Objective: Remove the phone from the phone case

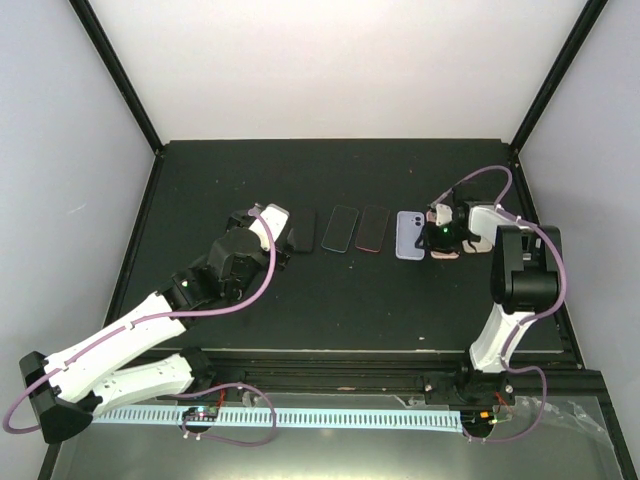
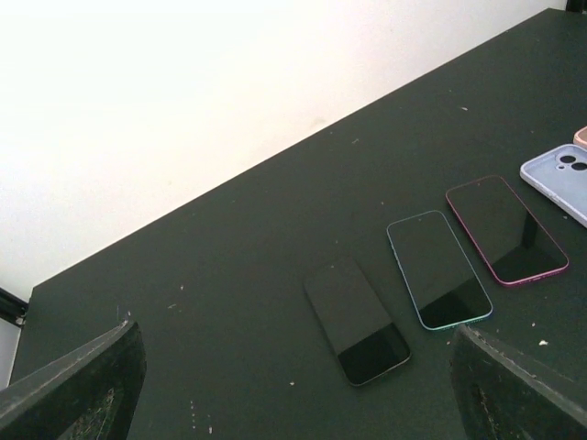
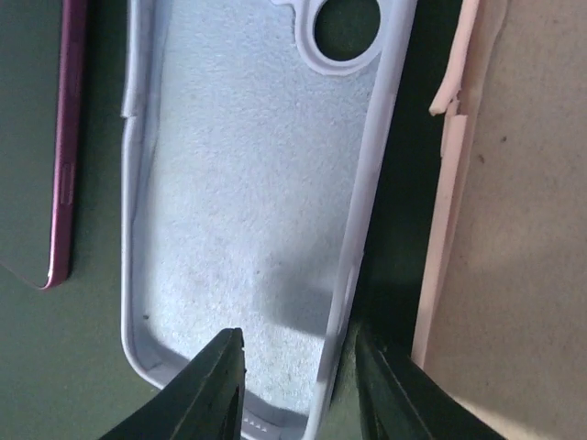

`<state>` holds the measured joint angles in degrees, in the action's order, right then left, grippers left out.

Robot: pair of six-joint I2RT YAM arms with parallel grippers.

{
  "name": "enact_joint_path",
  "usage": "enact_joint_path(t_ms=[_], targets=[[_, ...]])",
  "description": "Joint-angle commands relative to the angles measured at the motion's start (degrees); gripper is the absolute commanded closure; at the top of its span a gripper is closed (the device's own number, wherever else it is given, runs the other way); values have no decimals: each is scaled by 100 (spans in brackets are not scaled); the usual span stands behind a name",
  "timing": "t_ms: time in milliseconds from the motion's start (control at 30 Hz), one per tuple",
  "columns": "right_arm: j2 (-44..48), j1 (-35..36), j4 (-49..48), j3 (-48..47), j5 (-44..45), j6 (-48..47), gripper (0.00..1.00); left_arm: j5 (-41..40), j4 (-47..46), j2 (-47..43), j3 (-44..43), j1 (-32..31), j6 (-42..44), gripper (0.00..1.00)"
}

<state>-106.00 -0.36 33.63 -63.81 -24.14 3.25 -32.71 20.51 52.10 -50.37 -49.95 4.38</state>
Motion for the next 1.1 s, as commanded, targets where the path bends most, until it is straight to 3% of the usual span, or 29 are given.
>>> enact_joint_path(t_ms=[0, 367, 733, 833, 1000, 1067], targets=[[492, -45, -42, 118, 85, -103, 64, 102, -115, -50, -49, 16, 89, 8], [1432, -184, 250, 378, -226, -428, 63, 164, -105, -34, -39, 18, 113, 8], [4069, -275, -180, 905, -178, -963, 63, -203, -154, 73, 22, 16, 124, 7], [4947, -281, -540, 1139, -34, -861, 53, -433, -151, 86, 20, 27, 60, 6], [5849, -287, -889, 1328, 43, -496, 15, -554, -162, 19, 15, 189, -93, 4], [6065, -285, -1114, 1426, 63, -324, 4, -441, -152, -6, 3, 362, -206, 4]])
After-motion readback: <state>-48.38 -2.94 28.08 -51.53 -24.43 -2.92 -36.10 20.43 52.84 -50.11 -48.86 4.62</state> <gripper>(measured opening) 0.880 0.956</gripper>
